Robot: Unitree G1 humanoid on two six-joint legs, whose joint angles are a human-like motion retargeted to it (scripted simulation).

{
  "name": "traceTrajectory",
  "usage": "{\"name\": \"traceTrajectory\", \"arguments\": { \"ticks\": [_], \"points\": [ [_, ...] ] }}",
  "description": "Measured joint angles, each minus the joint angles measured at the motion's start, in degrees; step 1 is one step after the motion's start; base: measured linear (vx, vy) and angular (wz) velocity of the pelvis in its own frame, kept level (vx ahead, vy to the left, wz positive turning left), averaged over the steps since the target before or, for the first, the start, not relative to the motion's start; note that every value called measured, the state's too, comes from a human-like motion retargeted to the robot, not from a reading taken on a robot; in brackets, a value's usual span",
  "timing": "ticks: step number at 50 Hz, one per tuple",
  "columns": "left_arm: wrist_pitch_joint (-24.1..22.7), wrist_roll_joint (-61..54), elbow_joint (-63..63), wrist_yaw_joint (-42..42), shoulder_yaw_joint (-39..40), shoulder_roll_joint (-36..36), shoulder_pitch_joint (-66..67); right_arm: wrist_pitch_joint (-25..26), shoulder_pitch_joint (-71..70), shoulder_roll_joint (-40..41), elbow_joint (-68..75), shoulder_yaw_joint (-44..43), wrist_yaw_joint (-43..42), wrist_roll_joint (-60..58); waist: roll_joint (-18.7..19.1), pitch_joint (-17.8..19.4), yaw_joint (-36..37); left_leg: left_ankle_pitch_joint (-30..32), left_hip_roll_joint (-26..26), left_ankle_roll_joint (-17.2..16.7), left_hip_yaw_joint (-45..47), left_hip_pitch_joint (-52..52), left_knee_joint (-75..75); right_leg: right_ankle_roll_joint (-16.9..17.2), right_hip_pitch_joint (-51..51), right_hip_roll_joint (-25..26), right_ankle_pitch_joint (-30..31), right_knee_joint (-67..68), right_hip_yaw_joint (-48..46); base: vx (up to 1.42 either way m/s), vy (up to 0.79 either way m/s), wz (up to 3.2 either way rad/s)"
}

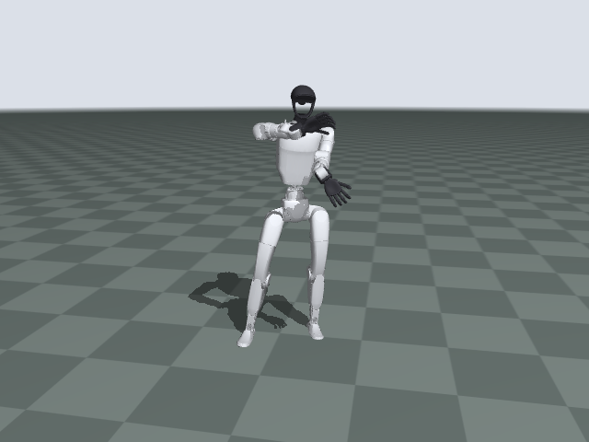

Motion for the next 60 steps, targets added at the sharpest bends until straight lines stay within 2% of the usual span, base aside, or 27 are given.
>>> {"name": "traceTrajectory", "arguments": {
  "ticks": [2, 3, 5, 7, 8, 9, 12, 15, 20, 23, 26, 30, 32, 35, 40, 45, 48, 51, 52, 53, 57, 60],
  "points": [
    [-0.7, -0.6, 0.3, 1.7, -0.8, -0.9, -7.1, 0.8, -1.0, -0.5, 0.0, 0.5, -0.6, 0.3, 0.2, -0.6, -0.5, -0.3, 0.5, -1.1, 0.6, -0.1, 0.3, 0.5, -0.3, 0.5, 0.2, -0.3, 0.7, -0.01, 0.00, -0.39],
    [-1.1, -0.7, 0.6, 2.1, -1.7, -1.1, -10.4, 0.9, -1.8, -0.9, 0.2, 0.7, -0.8, 0.9, 0.7, -0.4, -0.7, -0.8, 1.4, -3.2, 0.6, -0.2, 0.9, 0.8, -0.4, 1.3, 0.2, -0.4, 0.8, 0.00, 0.00, -0.35],
    [-1.2, -0.7, 1.4, 2.8, -3.4, -1.3, -14.8, 1.4, -2.8, -1.4, 0.7, 1.1, -1.2, 1.6, 1.3, -0.8, -0.9, -1.5, 2.1, -4.1, 1.2, -0.4, 1.9, 1.2, -0.4, 2.0, 0.4, -0.7, 1.3, 0.01, -0.01, -0.33],
    [-1.1, -1.1, 2.0, 2.8, -5.3, -1.0, -17.3, 1.7, -3.7, -1.8, 1.7, 1.5, -1.5, 2.2, 1.1, -1.0, -0.8, -1.7, 1.9, -3.1, 1.9, -0.5, 2.4, 1.5, -0.7, 1.9, 0.6, -0.9, 2.0, 0.00, -0.01, -0.31],
    [-0.7, -1.6, 2.1, 2.6, -6.1, -0.7, -18.0, 1.7, -4.2, -2.0, 2.2, 1.8, -1.5, 2.4, 0.4, -1.0, -0.6, -1.5, 1.0, -0.4, 2.6, -0.5, 2.1, 1.5, -0.9, 1.1, 0.8, -1.1, 2.6, 0.00, -0.01, -0.27],
    [-0.5, -1.9, 2.1, 2.0, -6.7, -0.5, -18.2, 1.7, -4.6, -2.2, 2.7, 1.9, -1.6, 2.7, 0.1, -1.0, -0.4, -1.4, 0.6, 0.6, 2.9, -0.4, 2.1, 1.5, -1.0, 0.8, 0.9, -1.1, 2.9, 0.00, -0.01, -0.22],
    [-0.1, -3.7, 0.9, -2.9, -8.4, 0.0, -16.0, 1.6, -4.9, -3.1, 4.0, 2.1, -1.4, 3.4, -0.3, -1.2, 0.2, -1.7, 0.5, 0.9, 3.2, -0.2, 2.4, 1.4, -1.1, 0.8, 0.6, -0.6, 3.4, 0.00, 0.00, 0.00],
    [1.6, -7.4, -2.4, -14.8, -10.6, 0.5, -9.5, 1.2, -4.6, -4.1, 4.7, 2.3, 0.5, 4.1, -0.4, -1.3, 1.1, -2.0, 0.6, 0.9, 3.0, 0.0, 2.9, 1.0, -0.9, 0.8, 0.3, 0.0, 3.5, 0.00, 0.00, 0.00],
    [8.4, -10.5, -13.6, -42.7, -15.1, 4.9, 11.5, -0.2, -2.4, -5.7, 4.1, 0.7, 6.3, 5.0, -0.5, -1.3, 2.7, -2.4, 0.9, 0.1, 2.3, 0.2, 3.3, 0.1, -0.4, 0.8, -0.8, 1.0, 2.7, 0.00, 0.00, 0.00],
    [11.6, -9.0, -21.0, -53.0, -16.4, 9.7, 27.2, -0.8, -0.4, -6.4, 3.2, -1.2, 8.2, 5.0, -0.4, -0.8, 4.0, -2.4, 1.0, -0.4, 1.8, 0.3, 3.1, -0.3, -0.1, 0.7, -1.8, 1.5, 1.7, 0.00, 0.00, 0.00],
    [13.8, -6.9, -23.0, -57.9, -16.3, 15.2, 41.8, -1.1, 0.9, -7.5, 2.4, -2.4, 9.0, 5.0, 0.0, 0.1, 5.9, -2.4, 1.1, -1.1, 1.3, 0.4, 2.8, -0.4, 0.2, 0.5, -2.7, 1.9, 0.6, 0.00, 0.00, 0.00],
    [16.7, 0.9, -13.6, -57.6, -11.9, 22.9, 57.7, -1.4, 2.5, -9.7, 1.8, -3.3, 9.8, 4.9, 1.0, 1.0, 9.6, -2.2, 1.1, -1.8, 0.7, 0.3, 2.5, -0.6, 0.4, 0.3, -3.2, 2.2, -0.6, 0.03, 0.00, 0.18],
    [18.2, 7.9, -4.9, -55.8, -5.9, 27.0, 63.3, -1.8, 3.0, -11.3, 2.0, -3.4, 10.0, 4.8, 1.8, 1.4, 11.9, -2.1, 1.0, -1.9, 0.3, 0.3, 2.4, -0.7, 0.5, 0.2, -2.9, 2.3, -1.0, 0.03, 0.01, 0.20],
    [19.4, 16.7, 7.1, -52.5, 7.3, 34.6, 69.9, -2.9, 2.9, -14.2, 2.7, -2.9, 10.1, 4.5, 3.1, 2.1, 15.9, -1.9, 0.9, -2.0, -0.2, 0.2, 2.3, -0.8, 0.9, 0.1, -2.2, 2.1, -1.6, 0.03, 0.01, 0.21],
    [19.9, 17.4, 13.6, -46.0, 31.1, 49.9, 82.2, -2.7, 3.0, -19.4, 3.9, -1.2, 10.1, 4.2, 5.0, 2.7, 22.6, -1.6, 0.5, -2.1, -1.1, 0.0, 2.1, -0.6, 1.4, -0.3, -1.2, 1.9, -2.7, 0.03, 0.01, 0.23],
    [21.4, 17.5, 13.9, -45.5, 44.3, 62.2, 92.7, -2.5, 4.1, -24.6, 3.8, -0.1, 10.6, 5.1, 6.1, 2.5, 28.0, -1.2, 0.1, -2.3, -2.1, -0.5, 1.9, 0.1, 1.8, -0.8, -0.8, 1.7, -4.0, 0.02, 0.01, 0.25],
    [21.8, 19.1, 14.7, -45.5, 49.5, 67.4, 97.2, -2.7, 5.3, -26.5, 3.6, -0.4, 10.9, 6.3, 6.2, 2.6, 29.9, -1.0, 0.1, -2.6, -2.4, -0.7, 1.6, 0.5, 1.8, -0.9, -0.7, 1.6, -4.6, 0.00, 0.00, 0.13],
    [21.3, 20.0, 15.6, -44.6, 54.4, 70.3, 100.1, -2.5, 7.1, -26.8, 3.3, -2.0, 11.0, 8.2, 6.8, 2.5, 30.8, -0.6, 1.4, -6.3, -3.5, 0.0, -0.2, 0.8, 1.6, 0.2, -0.9, 1.8, -4.8, 0.00, 0.00, 0.00],
    [21.3, 19.7, 15.8, -44.1, 55.5, 70.7, 100.6, -2.6, 7.8, -26.6, 3.2, -2.8, 11.2, 9.0, 6.5, 2.7, 30.8, -0.5, 1.4, -6.3, -3.2, 0.0, -0.4, 0.8, 1.4, 0.2, -0.8, 1.8, -4.7, 0.00, 0.00, 0.00],
    [21.6, 19.0, 15.8, -43.4, 55.9, 70.6, 100.5, -3.1, 8.6, -26.0, 3.1, -3.6, 11.5, 9.8, 5.8, 3.2, 30.7, -0.6, 0.7, -4.0, -2.4, -0.3, 0.0, 0.8, 1.3, -0.4, -0.7, 1.6, -4.4, 0.00, 0.00, 0.00],
    [21.1, 16.4, 15.0, -41.9, 53.3, 67.4, 97.4, -4.6, 12.1, -21.8, 2.6, -8.1, 13.2, 15.0, 3.8, 4.3, 29.4, -0.6, 0.6, -2.8, -1.2, -0.5, -0.5, 0.7, 0.1, -0.5, -0.7, 1.6, -3.1, -0.03, -0.03, -0.20],
    [19.8, 15.4, 15.2, -40.0, 46.5, 62.2, 91.8, -6.1, 14.1, -16.7, 1.7, -10.8, 16.1, 19.9, 2.1, 4.9, 27.0, -0.5, 0.8, -2.7, -0.1, -0.2, -1.3, 0.7, -0.8, -0.1, -0.6, 1.4, -1.8, -0.04, -0.04, -0.38]
  ]
}}
